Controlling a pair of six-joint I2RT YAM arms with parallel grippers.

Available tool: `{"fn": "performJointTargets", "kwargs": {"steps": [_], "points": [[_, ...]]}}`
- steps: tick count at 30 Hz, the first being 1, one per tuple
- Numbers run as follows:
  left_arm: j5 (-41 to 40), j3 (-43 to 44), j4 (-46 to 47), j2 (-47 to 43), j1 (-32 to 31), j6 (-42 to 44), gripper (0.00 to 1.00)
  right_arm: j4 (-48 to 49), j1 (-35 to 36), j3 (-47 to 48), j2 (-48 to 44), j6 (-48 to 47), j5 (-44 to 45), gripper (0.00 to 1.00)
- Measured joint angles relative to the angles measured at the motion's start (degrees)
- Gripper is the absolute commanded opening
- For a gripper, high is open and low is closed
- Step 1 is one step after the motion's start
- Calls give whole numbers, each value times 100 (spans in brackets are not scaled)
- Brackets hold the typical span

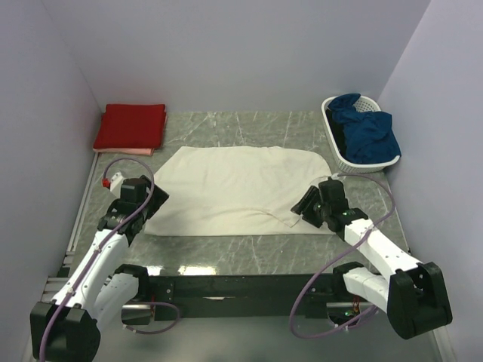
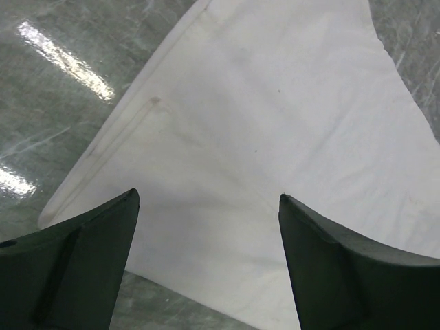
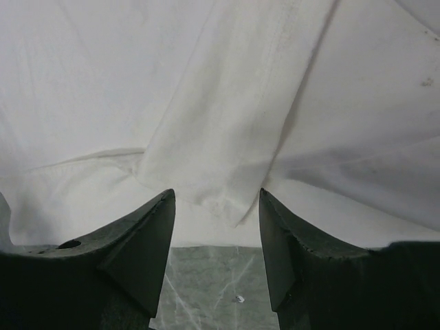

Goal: Fold and stack the t-shirts
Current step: Fold the tshirt

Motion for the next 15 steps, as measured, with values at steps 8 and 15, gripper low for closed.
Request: {"fn": "performJointTargets", "kwargs": {"steps": [8,15], "points": [[251,-2,223,2,-28,72,88,254,15,-435,122,63,116,59],[337,-9,264,-98,-28,72,88,710,39,-435,505,92,4,55]]}}
